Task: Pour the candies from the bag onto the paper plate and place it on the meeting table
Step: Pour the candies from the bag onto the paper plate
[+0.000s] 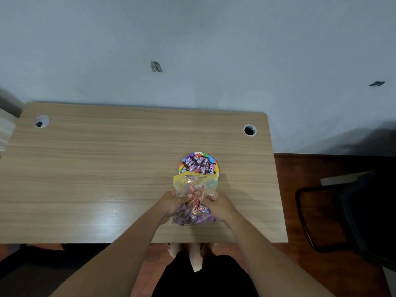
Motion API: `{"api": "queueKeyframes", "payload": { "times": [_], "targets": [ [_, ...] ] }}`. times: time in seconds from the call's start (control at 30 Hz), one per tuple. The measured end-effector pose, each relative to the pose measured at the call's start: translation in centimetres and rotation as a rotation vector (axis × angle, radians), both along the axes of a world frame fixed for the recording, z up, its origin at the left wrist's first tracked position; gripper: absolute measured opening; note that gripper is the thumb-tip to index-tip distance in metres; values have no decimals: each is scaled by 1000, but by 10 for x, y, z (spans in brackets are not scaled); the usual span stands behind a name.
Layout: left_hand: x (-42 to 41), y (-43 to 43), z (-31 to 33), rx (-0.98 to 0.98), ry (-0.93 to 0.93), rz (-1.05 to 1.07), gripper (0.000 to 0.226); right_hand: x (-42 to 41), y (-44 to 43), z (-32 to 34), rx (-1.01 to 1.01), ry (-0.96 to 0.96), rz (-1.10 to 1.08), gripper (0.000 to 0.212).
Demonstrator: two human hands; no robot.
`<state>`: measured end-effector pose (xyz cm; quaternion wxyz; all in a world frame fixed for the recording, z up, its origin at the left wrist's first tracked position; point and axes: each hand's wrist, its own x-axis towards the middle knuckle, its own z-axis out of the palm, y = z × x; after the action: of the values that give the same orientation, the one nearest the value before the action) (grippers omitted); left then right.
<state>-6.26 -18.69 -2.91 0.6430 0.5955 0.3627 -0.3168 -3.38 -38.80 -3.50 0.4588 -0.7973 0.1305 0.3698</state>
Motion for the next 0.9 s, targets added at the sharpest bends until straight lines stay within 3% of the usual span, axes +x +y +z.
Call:
{"api": "queueKeyframes", "payload": {
  "times": [0.2,0.9],
  "targets": [
    [0,0,-1,-33,-53,5,23,-1,3,-1,25,-2,-44,28],
    [-3,-2,13,3,-126,16,27,-8,2,8,51,-67,-70,19]
  ]
}}
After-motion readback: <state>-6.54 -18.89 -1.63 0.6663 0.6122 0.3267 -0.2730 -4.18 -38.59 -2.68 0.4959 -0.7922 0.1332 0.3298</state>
